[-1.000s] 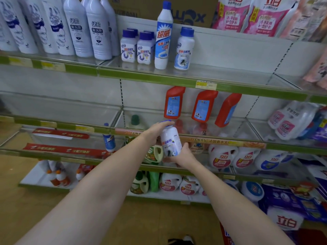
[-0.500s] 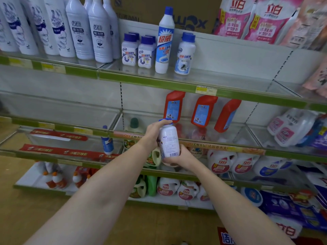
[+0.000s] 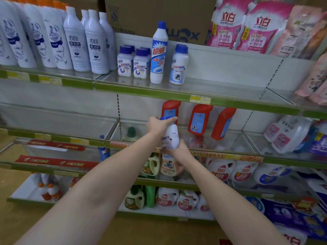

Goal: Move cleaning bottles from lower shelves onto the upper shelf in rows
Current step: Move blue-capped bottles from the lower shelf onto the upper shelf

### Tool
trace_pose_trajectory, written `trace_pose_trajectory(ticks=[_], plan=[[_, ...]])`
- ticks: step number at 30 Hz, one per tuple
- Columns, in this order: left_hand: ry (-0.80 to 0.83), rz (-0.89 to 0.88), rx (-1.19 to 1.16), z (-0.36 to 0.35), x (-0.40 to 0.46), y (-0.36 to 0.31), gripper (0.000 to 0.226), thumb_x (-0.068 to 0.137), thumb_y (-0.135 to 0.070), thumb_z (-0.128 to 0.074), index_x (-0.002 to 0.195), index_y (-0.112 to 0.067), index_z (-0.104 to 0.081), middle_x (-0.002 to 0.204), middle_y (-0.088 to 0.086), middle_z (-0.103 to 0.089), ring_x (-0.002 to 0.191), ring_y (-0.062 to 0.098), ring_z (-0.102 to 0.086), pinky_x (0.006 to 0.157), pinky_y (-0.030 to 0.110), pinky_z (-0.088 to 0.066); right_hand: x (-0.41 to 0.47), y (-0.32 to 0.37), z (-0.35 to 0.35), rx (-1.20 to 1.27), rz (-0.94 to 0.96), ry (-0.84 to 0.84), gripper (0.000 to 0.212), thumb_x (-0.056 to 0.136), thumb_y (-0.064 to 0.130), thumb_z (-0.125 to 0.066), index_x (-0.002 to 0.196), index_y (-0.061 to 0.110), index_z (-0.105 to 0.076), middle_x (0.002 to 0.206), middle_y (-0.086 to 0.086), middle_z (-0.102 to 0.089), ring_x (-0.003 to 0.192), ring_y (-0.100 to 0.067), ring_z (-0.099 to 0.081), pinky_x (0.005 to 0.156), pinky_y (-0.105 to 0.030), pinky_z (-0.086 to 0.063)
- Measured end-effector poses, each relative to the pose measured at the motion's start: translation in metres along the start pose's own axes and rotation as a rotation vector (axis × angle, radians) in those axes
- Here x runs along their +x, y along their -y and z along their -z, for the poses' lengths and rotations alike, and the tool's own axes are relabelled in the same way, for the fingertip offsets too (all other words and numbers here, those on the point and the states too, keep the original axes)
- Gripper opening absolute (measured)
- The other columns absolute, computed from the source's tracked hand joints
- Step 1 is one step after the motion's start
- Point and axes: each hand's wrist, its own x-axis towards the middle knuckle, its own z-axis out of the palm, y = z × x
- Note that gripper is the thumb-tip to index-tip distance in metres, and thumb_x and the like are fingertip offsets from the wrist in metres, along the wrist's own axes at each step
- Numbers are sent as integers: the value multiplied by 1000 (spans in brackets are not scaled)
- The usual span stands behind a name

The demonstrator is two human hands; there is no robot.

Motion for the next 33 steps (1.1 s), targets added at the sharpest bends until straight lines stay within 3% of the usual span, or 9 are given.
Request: trace_pose_trajectory(ticks=[5, 8, 11, 14, 17, 23, 27, 29, 33], plan=[[121, -261, 126, -4, 10, -83, 62, 59, -64, -86, 95, -21, -62, 95, -2, -70, 84, 13, -65, 75, 31, -55, 13, 58, 27, 86, 199, -97, 52, 61, 14, -88, 109, 10, -69, 97, -4, -77, 89, -18, -74, 84, -38, -59], [289, -387, 170, 4, 17, -133, 56, 68, -55, -86, 101, -14, -63, 91, 2, -70, 80, 16, -67, 68, 29, -56, 15, 93, 47, 177, 295, -139, 26, 73, -9, -73, 89, 10, -68, 82, -5, -73, 67, -6, -70, 66, -22, -56], [324, -462, 248, 4, 27, -168, 49, 71, -52, -85, 94, -14, -62, 87, 2, -66, 76, 16, -66, 64, 31, -57, 17, 124, 64, 228, 324, -148, 30, 66, -7, -75, 92, 6, -67, 76, -3, -71, 58, -5, -67, 54, -18, -52], [273, -528, 256, -2, 34, -198, 56, 58, -59, -87, 81, -14, -62, 76, 5, -63, 73, 26, -69, 65, 40, -60, 28, 147, 79, 257, 336, -160, 55, 51, 10, -75, 104, 4, -63, 88, -8, -73, 74, -18, -69, 66, -30, -57], [173, -576, 238, -13, 42, -221, 55, 57, -58, -89, 75, -16, -60, 67, 4, -56, 61, 17, -57, 50, 30, -48, 46, 167, 94, 287, 364, -162, 77, 46, 13, -77, 118, 2, -51, 99, -12, -68, 83, -22, -67, 74, -35, -55], [-69, -632, 417, -46, 70, -258, 69, 55, -75, -78, 74, -11, -59, 63, -1, -62, 59, 18, -61, 58, 35, -51, 93, 197, 126, 146, 386, -120, 38, 80, 11, -78, 105, 19, -51, 100, -2, -65, 92, -16, -63, 76, -26, -50], [-141, -628, 545, -55, 83, -271, 60, 67, -66, -78, 87, -14, -57, 76, 0, -66, 67, 18, -65, 64, 37, -56, 128, 207, 131, 47, 411, -170, 60, 65, 19, -94, 105, 15, -50, 104, -2, -66, 101, -20, -66, 92, -37, -55], [-178, -611, 628, -56, 89, -273, 56, 73, -64, -77, 83, -16, -49, 74, -2, -59, 63, 15, -57, 55, 31, -47, 142, 210, 128, 53, 397, -129, 69, 64, 14, -95, 113, 9, -47, 107, -4, -65, 102, -20, -66, 92, -38, -56], [-206, -590, 719, -52, 111, -257, 56, 74, -62, -75, 82, -15, -47, 73, -1, -54, 62, 16, -51, 50, 29, -34, 166, 202, 118, -55, 386, -56, 93, 39, 39, -97, 120, 15, -58, 109, 1, -74, 102, -18, -71, 93, -44, -58]])
